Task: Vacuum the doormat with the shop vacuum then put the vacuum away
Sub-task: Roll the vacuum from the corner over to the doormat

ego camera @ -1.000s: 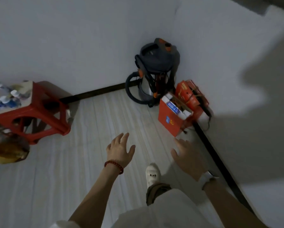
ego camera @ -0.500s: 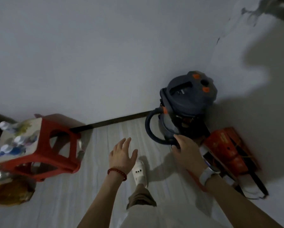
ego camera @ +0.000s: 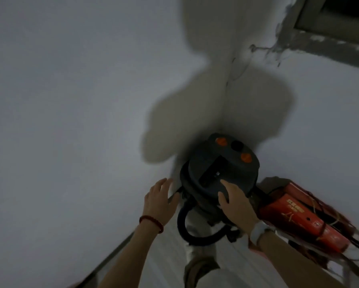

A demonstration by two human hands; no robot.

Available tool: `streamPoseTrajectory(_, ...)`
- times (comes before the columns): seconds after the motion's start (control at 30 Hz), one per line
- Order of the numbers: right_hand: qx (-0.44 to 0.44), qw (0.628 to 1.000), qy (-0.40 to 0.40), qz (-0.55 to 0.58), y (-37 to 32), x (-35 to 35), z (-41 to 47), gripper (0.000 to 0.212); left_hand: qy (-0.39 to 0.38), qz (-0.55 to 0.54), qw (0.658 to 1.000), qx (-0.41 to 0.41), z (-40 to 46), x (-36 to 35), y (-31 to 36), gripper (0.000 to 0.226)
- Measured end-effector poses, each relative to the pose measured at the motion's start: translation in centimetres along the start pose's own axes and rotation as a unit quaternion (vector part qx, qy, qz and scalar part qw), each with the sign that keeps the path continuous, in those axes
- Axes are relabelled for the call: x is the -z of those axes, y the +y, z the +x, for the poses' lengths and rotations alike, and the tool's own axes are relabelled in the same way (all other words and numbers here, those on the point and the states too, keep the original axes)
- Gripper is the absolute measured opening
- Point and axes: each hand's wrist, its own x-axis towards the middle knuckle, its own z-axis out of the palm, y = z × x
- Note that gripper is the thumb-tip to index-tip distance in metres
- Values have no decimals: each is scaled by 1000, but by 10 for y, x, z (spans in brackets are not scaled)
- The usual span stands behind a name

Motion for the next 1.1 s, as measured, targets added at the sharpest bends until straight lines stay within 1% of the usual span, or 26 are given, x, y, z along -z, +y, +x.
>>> streamPoseTrajectory(0.07,-67,995,28,64,7,-11,41,49,-24,-3,999,-28,44,-4,2,50)
streamPoseTrajectory(0.13,-160,977,51,128,15,-25,79,52,-51,-16,998,-41,82,-10,3,51)
streamPoseTrajectory(0.2,-237,952,68,182,24,-43,113,55,-79,-32,995,-47,120,-21,-1,66)
streamPoseTrajectory(0.27,-265,936,83,216,30,-61,140,57,-84,-38,994,-59,153,-34,-9,80)
streamPoseTrajectory(0.3,-270,930,94,232,32,-70,152,57,-90,-40,993,-66,167,-42,-13,83)
streamPoseTrajectory(0.33,-278,921,105,251,33,-79,162,59,-98,-44,992,-71,177,-47,-15,80)
streamPoseTrajectory(0.4,-299,898,137,293,34,-96,179,67,-114,-58,988,-84,191,-55,-17,69)
streamPoseTrajectory(0.47,-328,875,165,315,31,-105,191,75,-115,-78,985,-98,197,-60,-21,61)
streamPoseTrajectory(0.5,-347,862,179,325,33,-110,197,74,-119,-84,983,-108,201,-65,-25,56)
streamPoseTrajectory(0.53,-362,847,191,340,34,-114,201,68,-123,-88,981,-120,204,-68,-28,50)
streamPoseTrajectory(0.57,-368,835,204,355,37,-119,203,60,-128,-91,979,-132,207,-72,-33,45)
streamPoseTrajectory(0.63,-370,823,225,368,40,-126,206,46,-132,-92,976,-147,209,-80,-40,42)
streamPoseTrajectory(0.7,-370,814,256,367,40,-133,203,44,-136,-93,972,-168,210,-86,-46,40)
streamPoseTrajectory(0.77,-369,812,269,362,35,-137,196,43,-137,-98,966,-194,215,-93,-56,36)
streamPoseTrajectory(0.93,-357,807,295,367,30,-162,144,30,-117,-91,967,-208,223,-106,-59,36)
streamPoseTrajectory(1.0,-364,811,298,349,27,-176,112,30,-125,-76,962,-229,214,-111,-57,43)
streamPoseTrajectory(1.07,-376,808,304,336,23,-191,78,35,-145,-28,952,-268,199,-121,-60,60)
streamPoseTrajectory(1.1,-385,805,307,332,20,-198,63,39,-155,0,942,-299,192,-126,-65,70)
